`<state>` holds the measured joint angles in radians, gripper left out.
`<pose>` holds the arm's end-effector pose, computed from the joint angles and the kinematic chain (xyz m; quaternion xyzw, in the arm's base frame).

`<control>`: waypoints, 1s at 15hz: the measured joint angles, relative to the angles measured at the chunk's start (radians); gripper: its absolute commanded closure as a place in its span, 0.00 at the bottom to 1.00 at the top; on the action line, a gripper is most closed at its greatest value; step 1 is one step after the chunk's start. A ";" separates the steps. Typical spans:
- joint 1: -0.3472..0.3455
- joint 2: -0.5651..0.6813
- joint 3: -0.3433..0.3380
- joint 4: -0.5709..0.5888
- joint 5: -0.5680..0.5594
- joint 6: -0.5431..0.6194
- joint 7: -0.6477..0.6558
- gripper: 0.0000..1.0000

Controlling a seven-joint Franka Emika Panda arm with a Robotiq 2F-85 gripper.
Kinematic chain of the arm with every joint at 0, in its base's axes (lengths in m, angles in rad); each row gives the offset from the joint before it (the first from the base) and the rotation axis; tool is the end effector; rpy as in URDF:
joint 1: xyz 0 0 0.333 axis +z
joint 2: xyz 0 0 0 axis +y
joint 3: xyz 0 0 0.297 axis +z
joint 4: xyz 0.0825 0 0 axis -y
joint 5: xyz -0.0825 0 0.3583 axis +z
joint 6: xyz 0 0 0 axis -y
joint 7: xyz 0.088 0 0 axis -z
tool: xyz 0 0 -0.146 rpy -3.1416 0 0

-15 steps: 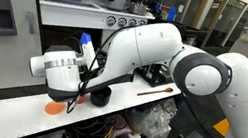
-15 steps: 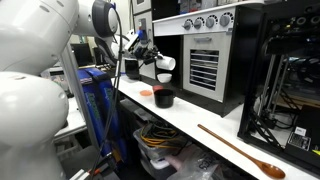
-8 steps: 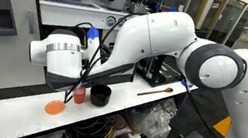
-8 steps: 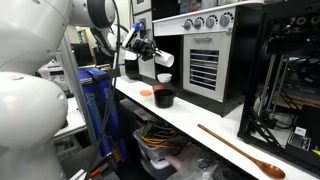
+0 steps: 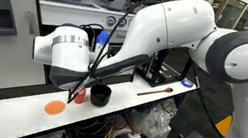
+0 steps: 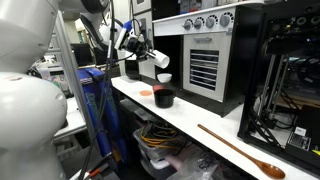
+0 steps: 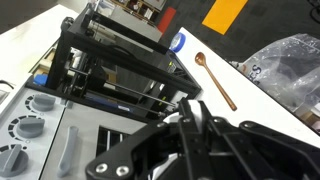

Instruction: Pour the contents of the white cup into the bowl

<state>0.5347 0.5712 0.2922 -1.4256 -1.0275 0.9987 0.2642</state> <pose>0.4974 0.2772 0.3744 0.7799 0.1979 -0.1422 0.5764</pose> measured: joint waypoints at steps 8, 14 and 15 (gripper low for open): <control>-0.045 -0.196 0.001 -0.276 0.117 0.199 0.270 0.98; -0.118 -0.386 0.000 -0.536 0.169 0.420 0.384 0.98; -0.131 -0.415 0.000 -0.578 0.178 0.452 0.398 0.98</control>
<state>0.4040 0.1559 0.2922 -2.0033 -0.8497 1.4509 0.6623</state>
